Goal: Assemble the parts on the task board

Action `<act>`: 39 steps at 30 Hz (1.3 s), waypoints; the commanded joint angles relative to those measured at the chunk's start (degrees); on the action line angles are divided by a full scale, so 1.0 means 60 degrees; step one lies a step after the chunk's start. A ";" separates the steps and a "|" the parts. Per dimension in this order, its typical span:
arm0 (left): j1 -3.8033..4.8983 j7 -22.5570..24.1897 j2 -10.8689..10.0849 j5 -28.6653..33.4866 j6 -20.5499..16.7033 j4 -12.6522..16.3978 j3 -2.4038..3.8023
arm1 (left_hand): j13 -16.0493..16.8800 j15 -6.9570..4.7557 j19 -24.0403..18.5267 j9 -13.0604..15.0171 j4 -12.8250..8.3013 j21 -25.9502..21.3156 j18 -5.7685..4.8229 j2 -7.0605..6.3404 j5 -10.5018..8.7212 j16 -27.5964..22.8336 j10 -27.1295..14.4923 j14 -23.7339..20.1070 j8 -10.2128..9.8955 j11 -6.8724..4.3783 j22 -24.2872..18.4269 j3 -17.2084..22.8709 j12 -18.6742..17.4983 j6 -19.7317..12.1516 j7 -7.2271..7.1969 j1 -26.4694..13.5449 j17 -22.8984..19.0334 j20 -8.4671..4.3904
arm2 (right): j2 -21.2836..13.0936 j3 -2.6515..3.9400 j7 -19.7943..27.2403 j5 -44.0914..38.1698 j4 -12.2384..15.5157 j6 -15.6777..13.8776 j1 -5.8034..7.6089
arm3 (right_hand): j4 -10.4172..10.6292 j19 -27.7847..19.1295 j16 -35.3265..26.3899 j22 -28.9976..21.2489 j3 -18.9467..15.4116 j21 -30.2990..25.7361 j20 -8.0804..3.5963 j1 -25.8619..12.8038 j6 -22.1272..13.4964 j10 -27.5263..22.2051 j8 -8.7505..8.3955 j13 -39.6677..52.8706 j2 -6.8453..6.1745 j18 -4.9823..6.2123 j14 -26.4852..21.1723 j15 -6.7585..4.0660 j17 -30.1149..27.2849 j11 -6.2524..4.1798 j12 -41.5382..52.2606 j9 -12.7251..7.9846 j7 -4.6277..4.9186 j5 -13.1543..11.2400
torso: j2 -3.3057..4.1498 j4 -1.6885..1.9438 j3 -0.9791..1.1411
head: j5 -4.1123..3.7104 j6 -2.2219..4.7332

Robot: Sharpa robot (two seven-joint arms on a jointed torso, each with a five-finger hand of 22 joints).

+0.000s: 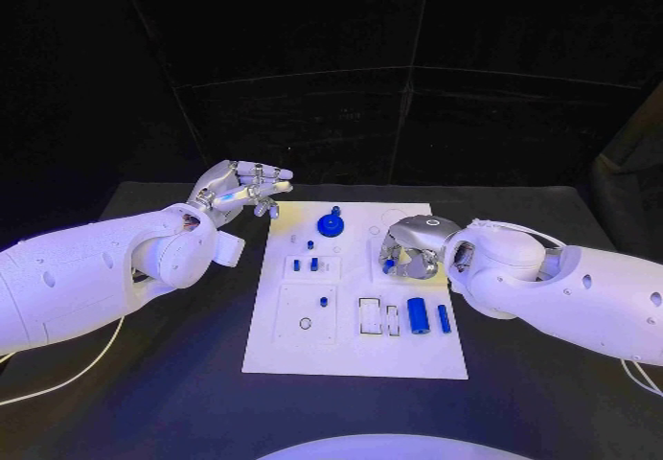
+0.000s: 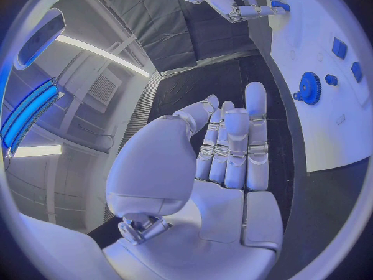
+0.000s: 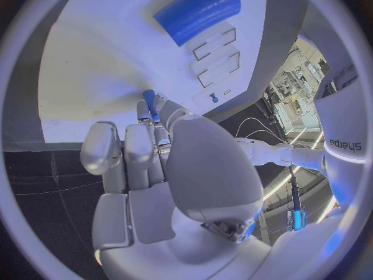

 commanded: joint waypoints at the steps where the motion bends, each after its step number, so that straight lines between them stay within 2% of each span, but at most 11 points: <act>1: 0.0015 0.0036 0.0000 0.0041 0.0099 0.0004 0.0007 | 0.0012 0.0008 -0.0065 -0.0015 -0.0031 -0.0046 0.0122 0.0057 -0.0024 -0.0047 -0.0053 -0.0061 0.0019 -0.0011 -0.0012 -0.0006 0.0012 -0.0017 0.0032 -0.0004 -0.0012 0.0003 | -0.0008 0.0000 -0.0061 -0.0271 0.0038 -0.0824 0.0005 | -0.0029 0.0081 0.0055 0.0057 0.0209 0.0084 -0.0017 -0.0002 0.0139 0.0163 0.0064 0.0045 0.0191 -0.0130 0.0170 -0.0076 0.0025 -0.0029 -0.0084 0.0042 -0.0003 -0.0024 | 0.0003 0.0000 -0.0002 | -0.0011 -0.0003; 5: 0.0015 0.0033 0.0000 0.0041 0.0104 -0.0007 0.0007 | 0.0012 0.0008 -0.0065 -0.0015 -0.0031 -0.0046 0.0122 0.0057 -0.0024 -0.0047 -0.0053 -0.0061 0.0019 -0.0011 -0.0012 -0.0006 0.0012 -0.0017 0.0032 -0.0004 -0.0012 0.0003 | -0.0126 0.0001 -0.0014 -0.0187 0.0202 -0.1394 0.0003 | -0.0056 0.0079 0.0079 0.0080 0.0377 0.0106 -0.0022 -0.0098 0.0169 0.0232 0.0050 0.0046 0.0128 -0.0132 0.0165 -0.0075 0.0035 -0.0033 -0.0197 0.0036 0.0004 -0.0026 | -0.0005 0.0001 0.0002 | -0.0017 -0.0010; 10: 0.0015 0.0020 0.0000 0.0041 0.0108 0.0000 0.0007 | 0.0012 0.0008 -0.0065 -0.0015 -0.0031 -0.0046 0.0122 0.0057 -0.0024 -0.0047 -0.0053 -0.0061 0.0019 -0.0011 -0.0012 -0.0006 0.0012 -0.0017 0.0032 -0.0004 -0.0012 0.0003 | -0.0462 0.0005 0.0086 0.0265 0.0647 -0.1530 0.0004 | -0.0107 0.0031 0.0068 0.0042 0.0573 0.0091 -0.0015 -0.0191 0.0152 0.0221 0.0003 0.0036 0.0030 -0.0121 0.0146 -0.0061 -0.0001 -0.0015 -0.0360 0.0017 0.0018 -0.0024 | -0.0023 0.0017 -0.0019 | -0.0022 -0.0009; 15: 0.0015 0.0008 -0.0023 0.0041 0.0110 0.0019 0.0006 | 0.0012 0.0008 -0.0065 -0.0015 -0.0031 -0.0046 0.0122 0.0057 -0.0024 -0.0047 -0.0053 -0.0061 0.0019 -0.0011 -0.0012 -0.0006 0.0012 -0.0017 0.0032 -0.0004 -0.0012 0.0003 | -0.0855 0.0010 0.0227 0.0754 0.1475 -0.1584 0.0006 | -0.0137 0.0022 0.0078 0.0047 0.0662 0.0097 -0.0007 -0.0238 0.0143 0.0222 -0.0021 0.0035 -0.0028 -0.0121 0.0143 -0.0052 0.0003 -0.0001 -0.0432 0.0009 0.0033 -0.0024 | -0.0018 -0.0005 -0.0006 | 0.0038 -0.0004; 20: 0.0015 0.0011 -0.0011 0.0041 0.0110 0.0021 0.0006 | 0.0012 0.0008 -0.0065 -0.0015 -0.0031 -0.0046 0.0122 0.0057 -0.0024 -0.0047 -0.0053 -0.0061 0.0019 -0.0011 -0.0012 -0.0006 0.0012 -0.0017 0.0032 -0.0004 -0.0012 0.0003 | -0.0617 0.0010 0.0529 0.1024 0.1909 -0.1752 0.0006 | -0.0172 0.0034 0.0119 0.0077 0.0733 0.0117 0.0000 -0.0262 0.0128 0.0222 -0.0046 0.0035 -0.0073 -0.0126 0.0152 -0.0043 0.0052 0.0012 -0.0488 0.0000 0.0050 -0.0003 | -0.0016 -0.0008 -0.0008 | 0.0084 -0.0002; 26: 0.0016 0.0016 0.0062 0.0041 0.0118 0.0025 0.0005 | 0.0012 0.0008 -0.0065 -0.0015 -0.0031 -0.0046 0.0122 0.0057 -0.0024 -0.0047 -0.0053 -0.0061 0.0019 -0.0011 -0.0012 -0.0006 0.0012 -0.0017 0.0032 -0.0004 -0.0012 0.0003 | 0.0351 -0.0032 0.0831 0.0954 0.1668 -0.1648 -0.0013 | -0.0207 0.0041 0.0130 0.0103 0.0812 0.0136 0.0012 -0.0307 0.0105 0.0220 -0.0080 0.0035 -0.0129 -0.0130 0.0153 -0.0026 0.0049 0.0033 -0.0556 -0.0012 0.0080 0.0034 | -0.0012 0.0026 -0.0029 | 0.0078 0.0008; 30: 0.0017 0.0012 0.0151 0.0042 0.0127 0.0013 0.0006 | 0.0012 0.0008 -0.0065 -0.0015 -0.0031 -0.0046 0.0122 0.0057 -0.0024 -0.0047 -0.0053 -0.0061 0.0019 -0.0011 -0.0012 -0.0006 0.0012 -0.0017 0.0032 -0.0004 -0.0012 0.0003 | 0.1032 -0.0173 0.1052 0.0906 0.1400 -0.1419 -0.0097 | -0.0218 0.0034 0.0130 0.0100 0.0847 0.0136 0.0019 -0.0329 0.0094 0.0214 -0.0096 0.0035 -0.0140 -0.0129 0.0151 -0.0018 0.0041 0.0045 -0.0588 -0.0017 0.0091 0.0051 | -0.0003 0.0045 -0.0021 | 0.0149 -0.0010; 33: 0.0017 0.0004 0.0194 0.0042 0.0135 0.0019 0.0006 | 0.0012 0.0008 -0.0065 -0.0015 -0.0031 -0.0046 0.0122 0.0057 -0.0024 -0.0047 -0.0053 -0.0061 0.0019 -0.0011 -0.0012 -0.0006 0.0012 -0.0017 0.0032 -0.0004 -0.0012 0.0003 | 0.1405 -0.0232 0.1155 0.0891 0.1210 -0.1235 -0.0191 | -0.0225 0.0024 0.0132 0.0089 0.0872 0.0132 0.0024 -0.0346 0.0084 0.0207 -0.0109 0.0034 -0.0146 -0.0126 0.0149 -0.0011 0.0038 0.0054 -0.0613 -0.0021 0.0102 0.0064 | 0.0002 0.0001 -0.0015 | 0.0243 -0.0031; 39: 0.0019 -0.0003 0.0235 0.0042 0.0142 0.0036 0.0005 | 0.0012 0.0008 -0.0065 -0.0015 -0.0031 -0.0046 0.0122 0.0057 -0.0024 -0.0047 -0.0053 -0.0061 0.0019 -0.0011 -0.0012 -0.0006 0.0012 -0.0017 0.0032 -0.0004 -0.0012 0.0003 | 0.1946 -0.0279 0.1025 0.0647 0.0767 -0.0625 -0.0396 | -0.0245 -0.0002 0.0124 0.0063 0.0922 0.0119 0.0035 -0.0370 0.0065 0.0195 -0.0133 0.0033 -0.0148 -0.0119 0.0143 0.0002 0.0017 0.0069 -0.0657 -0.0027 0.0117 0.0095 | 0.0002 -0.0005 -0.0014 | 0.0333 -0.0078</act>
